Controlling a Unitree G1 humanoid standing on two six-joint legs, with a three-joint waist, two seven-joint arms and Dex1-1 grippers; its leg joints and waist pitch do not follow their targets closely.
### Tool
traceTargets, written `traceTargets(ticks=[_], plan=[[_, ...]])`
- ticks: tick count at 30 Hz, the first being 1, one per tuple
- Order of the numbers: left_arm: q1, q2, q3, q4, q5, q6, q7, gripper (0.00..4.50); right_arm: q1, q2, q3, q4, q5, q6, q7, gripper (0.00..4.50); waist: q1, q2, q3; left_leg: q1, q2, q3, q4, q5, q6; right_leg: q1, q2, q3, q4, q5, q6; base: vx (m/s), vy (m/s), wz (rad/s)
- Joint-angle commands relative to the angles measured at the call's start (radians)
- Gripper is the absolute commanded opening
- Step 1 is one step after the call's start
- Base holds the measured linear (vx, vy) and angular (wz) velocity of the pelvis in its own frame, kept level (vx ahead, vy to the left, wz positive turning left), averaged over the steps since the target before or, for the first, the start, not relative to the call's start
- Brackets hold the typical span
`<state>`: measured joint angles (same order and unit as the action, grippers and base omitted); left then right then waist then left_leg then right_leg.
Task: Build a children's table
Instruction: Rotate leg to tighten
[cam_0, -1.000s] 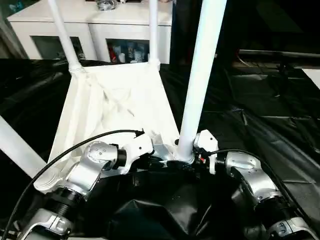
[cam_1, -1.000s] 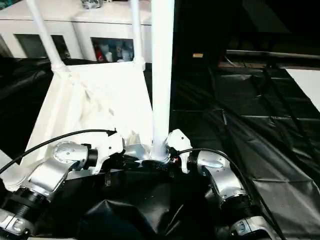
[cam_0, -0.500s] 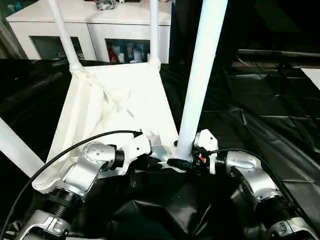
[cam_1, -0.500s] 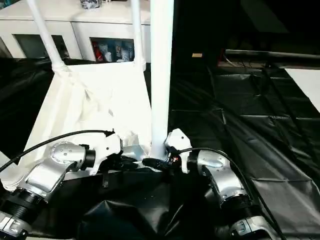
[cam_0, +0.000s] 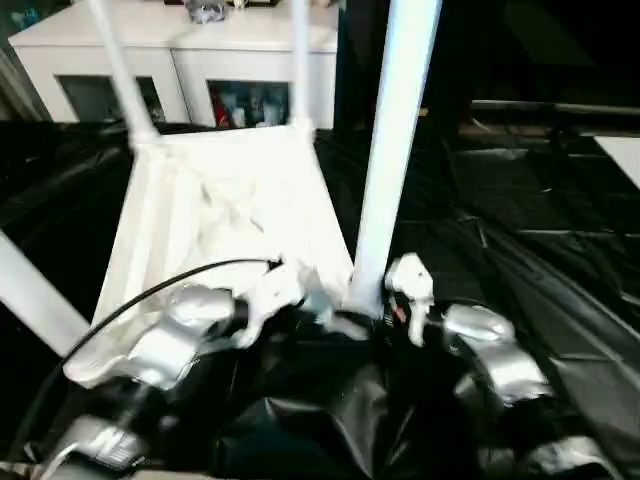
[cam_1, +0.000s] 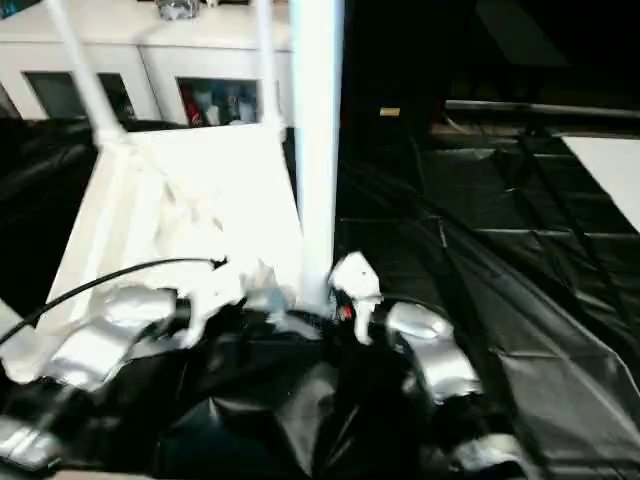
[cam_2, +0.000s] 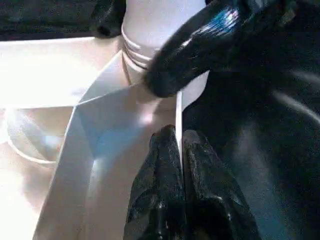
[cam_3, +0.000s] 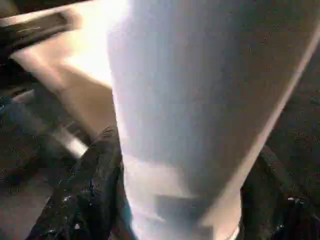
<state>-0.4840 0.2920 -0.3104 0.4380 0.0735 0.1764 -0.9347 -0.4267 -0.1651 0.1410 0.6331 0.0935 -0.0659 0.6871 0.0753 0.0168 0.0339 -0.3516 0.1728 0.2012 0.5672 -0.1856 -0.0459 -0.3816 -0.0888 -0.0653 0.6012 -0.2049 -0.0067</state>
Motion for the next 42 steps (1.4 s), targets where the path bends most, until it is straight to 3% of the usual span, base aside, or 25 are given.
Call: traceTargets(ticks=[1, 3, 4, 6, 13, 16, 19, 22, 24, 26, 27, 32, 33, 40, 42], plan=[[0.013, -0.031, 0.013, 0.06, 0.005, 0.027, 0.101, 0.0, 0.003, 0.018, 0.002, 0.036, -0.03, 0.033, -0.078, 2.68, -0.001, -0.018, -0.037, 0.006, 0.059, -0.035, -0.072, -0.28, 0.009, 0.027, -0.073, 0.05, -0.092, -0.389, -0.164, 0.0, 0.0, 0.0], [-0.02, -0.087, 0.019, 0.112, 0.021, 0.051, 0.194, 0.0, -0.017, 0.08, -0.023, 0.074, -0.045, 0.05, -0.235, 2.67, -0.004, -0.016, -0.036, 0.011, 0.058, -0.034, -0.073, -0.296, 0.001, 0.018, -0.072, 0.052, -0.098, -0.416, -0.148, 0.0, 0.0, 0.0], [-0.038, -0.114, 0.02, 0.14, 0.032, 0.062, 0.244, 0.0, -0.034, 0.118, -0.047, 0.105, -0.048, 0.064, -0.342, 2.67, -0.004, -0.018, -0.036, 0.008, 0.057, -0.036, -0.073, -0.293, 0.001, 0.022, -0.074, 0.051, -0.098, -0.418, -0.145, 0.0, 0.0, 0.0], [-0.06, -0.147, 0.021, 0.173, 0.045, 0.069, 0.301, 0.0, -0.054, 0.16, -0.07, 0.14, -0.053, 0.081, -0.465, 2.67, -0.007, -0.016, -0.037, 0.009, 0.056, -0.036, -0.074, -0.287, -0.001, 0.017, -0.073, 0.051, -0.099, -0.41, -0.141, 0.0, 0.0, 0.0], [-0.099, -0.2, 0.017, 0.245, 0.076, 0.042, 0.383, 0.0, -0.113, 0.242, -0.105, 0.227, -0.046, 0.059, -0.601, 2.67, -0.009, -0.015, -0.041, 0.005, 0.056, -0.034, -0.072, -0.277, 0.017, 0.02, -0.072, 0.051, -0.093, -0.323, -0.152, 0.0, 0.0, 0.0], [-0.088, -0.188, 0.004, 0.232, 0.084, 0.028, 0.358, 0.0, -0.104, 0.238, -0.077, 0.198, -0.056, 0.019, -0.503, 2.67, -0.008, -0.017, -0.04, 0.0, 0.057, -0.035, -0.073, -0.283, 0.028, 0.024, -0.074, 0.05, -0.094, -0.333, -0.145, 0.0, 0.0, 0.0], [-0.074, -0.167, -0.001, 0.206, 0.08, 0.017, 0.323, 0.0, -0.085, 0.221, -0.067, 0.163, -0.051, -0.027, -0.441, 3.37, -0.006, -0.021, -0.042, 0.0, 0.058, -0.033, -0.072, -0.269, 0.037, 0.024, -0.073, 0.051, -0.093, -0.315, -0.15, 0.0, 0.0, 0.0], [-0.055, -0.137, -0.007, 0.17, 0.075, 0.001, 0.275, 0.0, -0.074, 0.187, -0.076, 0.132, -0.028, -0.052, -0.385, 3.59, -0.008, -0.021, -0.041, -0.01, 0.059, -0.035, -0.073, -0.246, 0.054, 0.031, -0.074, 0.049, -0.088, -0.293, -0.153, 0.0, 0.0, 0.0], [-0.042, -0.121, -0.009, 0.152, 0.067, -0.013, 0.236, 0.0, -0.073, 0.166, -0.083, 0.123, -0.016, -0.057, -0.353, 3.79, -0.01, -0.02, -0.041, -0.005, 0.058, -0.034, -0.071, -0.253, 0.054, 0.027, -0.075, 0.048, -0.094, -0.338, -0.154, 0.0, 0.0, 0.0], [-0.018, -0.087, -0.015, 0.116, 0.052, -0.038, 0.167, 0.0, -0.053, 0.103, -0.048, 0.083, -0.015, -0.051, -0.21, 3.79, -0.009, -0.02, -0.04, -0.009, 0.058, -0.034, -0.072, -0.247, 0.058, 0.03, -0.075, 0.049, -0.096, -0.345, -0.148, 0.0, 0.0, 0.0], [-0.004, -0.064, -0.018, 0.092, 0.04, -0.046, 0.123, 0.0, -0.028, 0.05, -0.011, 0.048, -0.015, -0.052, -0.094, 3.79, -0.003, -0.018, -0.039, -0.004, 0.061, -0.033, -0.07, -0.25, 0.065, 0.028, -0.073, 0.049, -0.096, -0.336, -0.15, 0.0, 0.0, 0.0], [0.025, -0.019, -0.032, 0.056, -0.001, -0.099, 0.013, 0.0, 0.022, -0.041, 0.035, -0.02, -0.004, -0.042, 0.109, 3.79, -0.002, -0.019, -0.041, -0.007, 0.063, -0.033, -0.07, -0.223, 0.077, 0.03, -0.071, 0.048, -0.088, -0.278, -0.176, 0.0, 0.0, 0.0], [0.032, -0.01, -0.034, 0.047, -0.012, -0.101, -0.01, 0.0, 0.028, -0.052, 0.038, -0.029, -0.003, -0.042, 0.131, 3.79, -0.003, -0.023, -0.041, -0.008, 0.063, -0.032, -0.069, -0.221, 0.079, 0.03, -0.07, 0.048, -0.086, -0.267, -0.182, 0.0, 0.0, 0.0], [0.074, 0.042, -0.028, -0.02, -0.049, -0.101, -0.102, 0.0, 0.039, -0.096, 0.032, -0.074, 0.041, -0.031, 0.226, 3.79, 0.002, -0.017, -0.042, -0.003, 0.066, -0.031, -0.068, -0.221, 0.078, 0.029, -0.072, 0.05, -0.08, -0.237, -0.207, 0.0, 0.0, 0.0], [0.089, 0.06, -0.021, -0.046, -0.064, -0.093, -0.129, 0.0, 0.042, -0.102, 0.028, -0.088, 0.059, -0.026, 0.259, 3.79, 0.005, -0.017, -0.044, -0.003, 0.066, -0.029, -0.067, -0.198, 0.084, 0.03, -0.068, 0.05, -0.073, -0.176, -0.22, 0.0, 0.0, 0.0]])
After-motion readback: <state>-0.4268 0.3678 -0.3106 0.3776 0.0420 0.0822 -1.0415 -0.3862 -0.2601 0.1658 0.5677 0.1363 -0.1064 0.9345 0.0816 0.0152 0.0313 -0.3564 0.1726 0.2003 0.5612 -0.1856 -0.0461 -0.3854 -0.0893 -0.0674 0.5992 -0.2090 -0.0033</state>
